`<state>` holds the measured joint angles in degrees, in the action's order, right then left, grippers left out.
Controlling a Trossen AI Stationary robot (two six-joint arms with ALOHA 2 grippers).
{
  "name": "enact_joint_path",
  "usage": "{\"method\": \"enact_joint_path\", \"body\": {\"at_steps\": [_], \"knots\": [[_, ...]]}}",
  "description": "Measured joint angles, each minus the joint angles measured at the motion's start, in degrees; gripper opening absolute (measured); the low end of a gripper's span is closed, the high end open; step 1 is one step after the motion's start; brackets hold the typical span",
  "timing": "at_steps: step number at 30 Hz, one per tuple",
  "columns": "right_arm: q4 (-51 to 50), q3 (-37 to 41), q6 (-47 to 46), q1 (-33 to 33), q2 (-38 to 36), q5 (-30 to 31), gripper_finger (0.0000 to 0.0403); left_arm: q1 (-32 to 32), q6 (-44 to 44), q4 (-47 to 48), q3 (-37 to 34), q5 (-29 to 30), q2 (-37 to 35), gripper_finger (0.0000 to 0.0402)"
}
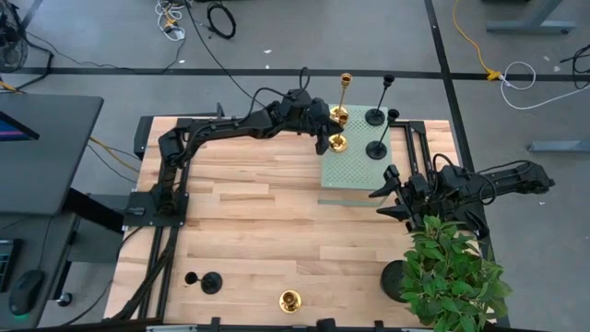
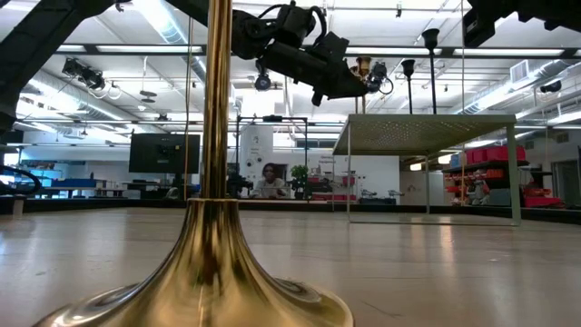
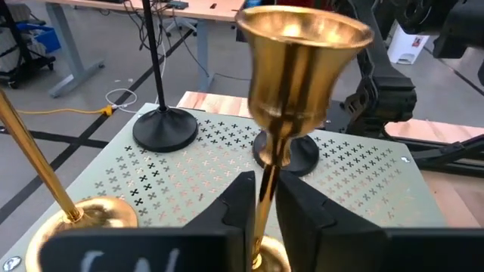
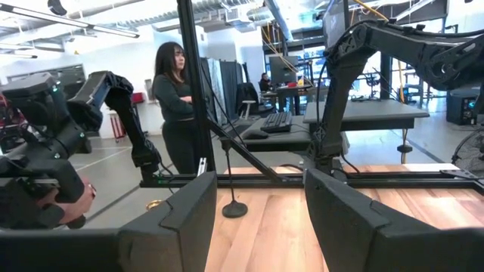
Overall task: Pick & Place candle stick holders
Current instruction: Put the top light brown candle holder on top of the shelf aligned with the other light brown candle holder, then put the black candle holder on top of the shelf aligned with the other black candle holders
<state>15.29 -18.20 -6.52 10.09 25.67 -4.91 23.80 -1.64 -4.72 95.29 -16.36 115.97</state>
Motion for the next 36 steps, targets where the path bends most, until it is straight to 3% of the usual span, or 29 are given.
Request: {"method": "enact_joint_path", "body": {"at_steps": [13, 25, 36], "knots": [[0.0, 0.0, 0.0, 0.0, 0.0, 0.0, 0.0204, -1.3, 0.4, -1.4, 0.0, 1.3, 0.0, 0.0095], [-0.2, 0.0, -0.3, 0.0, 0.0, 0.0, 0.0204, -1.1, -0.7, -1.5, 0.0, 3.6, 0.0, 0.0184], [-1.4, 0.0, -0.5, 0.0, 0.0, 0.0, 0.0204, -1.0, -3.6, 3.4, 0.0, 3.4, -1.5, 0.0195]]}}
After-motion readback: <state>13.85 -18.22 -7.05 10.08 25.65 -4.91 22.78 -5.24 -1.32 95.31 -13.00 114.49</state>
